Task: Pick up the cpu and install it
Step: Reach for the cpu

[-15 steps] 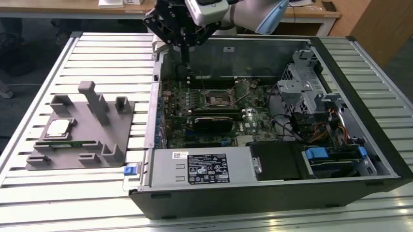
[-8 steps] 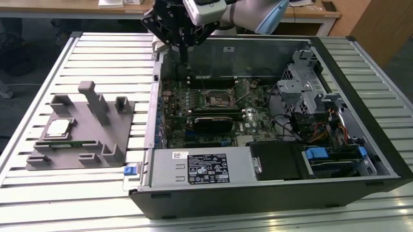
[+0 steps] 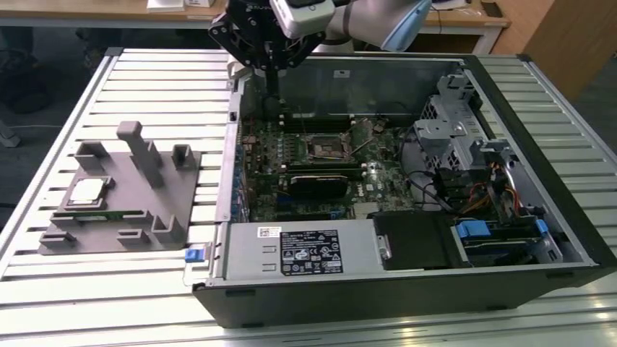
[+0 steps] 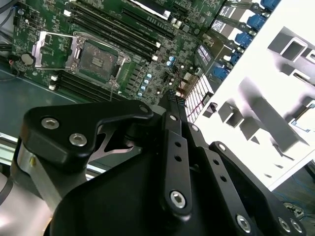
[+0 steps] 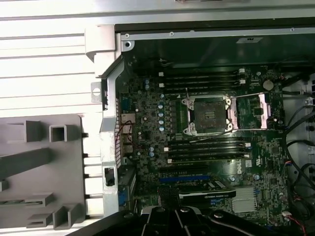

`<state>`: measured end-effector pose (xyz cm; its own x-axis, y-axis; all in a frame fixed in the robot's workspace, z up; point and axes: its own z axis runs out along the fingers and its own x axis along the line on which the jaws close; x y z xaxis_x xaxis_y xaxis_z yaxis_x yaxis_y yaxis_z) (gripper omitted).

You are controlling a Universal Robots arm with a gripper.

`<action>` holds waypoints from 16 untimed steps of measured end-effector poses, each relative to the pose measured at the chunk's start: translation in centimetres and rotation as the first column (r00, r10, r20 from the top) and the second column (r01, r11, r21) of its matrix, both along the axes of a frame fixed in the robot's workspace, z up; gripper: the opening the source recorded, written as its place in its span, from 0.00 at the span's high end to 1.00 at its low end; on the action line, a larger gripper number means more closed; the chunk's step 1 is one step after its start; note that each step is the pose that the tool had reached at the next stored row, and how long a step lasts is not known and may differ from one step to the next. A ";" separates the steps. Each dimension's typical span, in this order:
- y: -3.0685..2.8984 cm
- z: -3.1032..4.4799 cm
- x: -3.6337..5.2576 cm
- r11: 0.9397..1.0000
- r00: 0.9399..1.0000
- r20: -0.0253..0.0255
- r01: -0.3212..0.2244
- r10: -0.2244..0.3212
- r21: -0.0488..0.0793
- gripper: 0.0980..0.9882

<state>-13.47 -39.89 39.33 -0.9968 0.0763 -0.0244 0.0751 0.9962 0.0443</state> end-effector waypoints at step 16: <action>0.00 0.00 -0.65 1.000 1.000 0.000 0.000 0.000 0.000 0.99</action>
<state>-14.12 -39.89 39.33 -0.9968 0.0763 -0.0245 0.0751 0.9962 0.0444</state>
